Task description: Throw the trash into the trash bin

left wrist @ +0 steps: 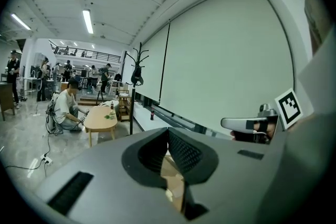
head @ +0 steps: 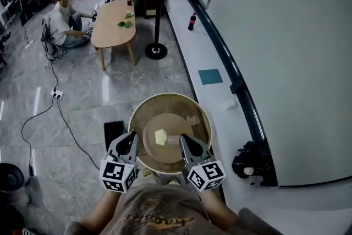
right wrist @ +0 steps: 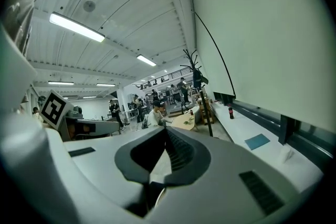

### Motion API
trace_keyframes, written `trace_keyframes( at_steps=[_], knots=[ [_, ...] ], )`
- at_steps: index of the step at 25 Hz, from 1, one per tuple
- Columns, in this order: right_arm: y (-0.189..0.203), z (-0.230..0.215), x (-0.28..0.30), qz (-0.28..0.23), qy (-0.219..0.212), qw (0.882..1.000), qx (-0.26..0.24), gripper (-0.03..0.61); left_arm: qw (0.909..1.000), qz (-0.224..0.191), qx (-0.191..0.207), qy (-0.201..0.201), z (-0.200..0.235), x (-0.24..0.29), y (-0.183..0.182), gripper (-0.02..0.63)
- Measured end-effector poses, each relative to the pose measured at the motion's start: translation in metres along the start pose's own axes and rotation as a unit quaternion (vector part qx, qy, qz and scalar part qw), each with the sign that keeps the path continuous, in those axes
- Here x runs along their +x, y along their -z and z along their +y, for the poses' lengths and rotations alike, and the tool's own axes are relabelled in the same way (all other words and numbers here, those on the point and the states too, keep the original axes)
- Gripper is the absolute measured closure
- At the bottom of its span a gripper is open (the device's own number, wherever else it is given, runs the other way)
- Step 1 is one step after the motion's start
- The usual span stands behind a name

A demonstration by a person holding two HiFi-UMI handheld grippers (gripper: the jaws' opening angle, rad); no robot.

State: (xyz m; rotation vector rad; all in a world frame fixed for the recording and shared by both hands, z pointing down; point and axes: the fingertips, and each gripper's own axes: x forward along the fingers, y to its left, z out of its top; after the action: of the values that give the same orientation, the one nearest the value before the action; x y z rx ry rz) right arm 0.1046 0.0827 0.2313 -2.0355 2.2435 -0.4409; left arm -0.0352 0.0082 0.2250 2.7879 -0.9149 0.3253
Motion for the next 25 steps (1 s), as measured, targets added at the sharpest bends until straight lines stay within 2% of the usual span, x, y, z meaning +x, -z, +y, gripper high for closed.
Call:
trace_keyframes(
  at_steps=[11,18,25],
  knots=[
    [-0.004,-0.017,0.02,0.009,0.003,1.0,0.001,0.561,1.0,0.0,0.002,0.006,0.009,0.026,-0.011,0.595],
    [-0.007,-0.029,0.028,0.012,-0.004,1.0,-0.001,0.561,0.9998,-0.003,-0.017,-0.01,0.014,0.042,-0.017,0.594],
    [0.001,-0.04,0.036,0.023,-0.013,1.0,-0.004,0.561,1.0,0.004,-0.008,0.002,0.007,0.064,-0.006,0.595]
  ],
)
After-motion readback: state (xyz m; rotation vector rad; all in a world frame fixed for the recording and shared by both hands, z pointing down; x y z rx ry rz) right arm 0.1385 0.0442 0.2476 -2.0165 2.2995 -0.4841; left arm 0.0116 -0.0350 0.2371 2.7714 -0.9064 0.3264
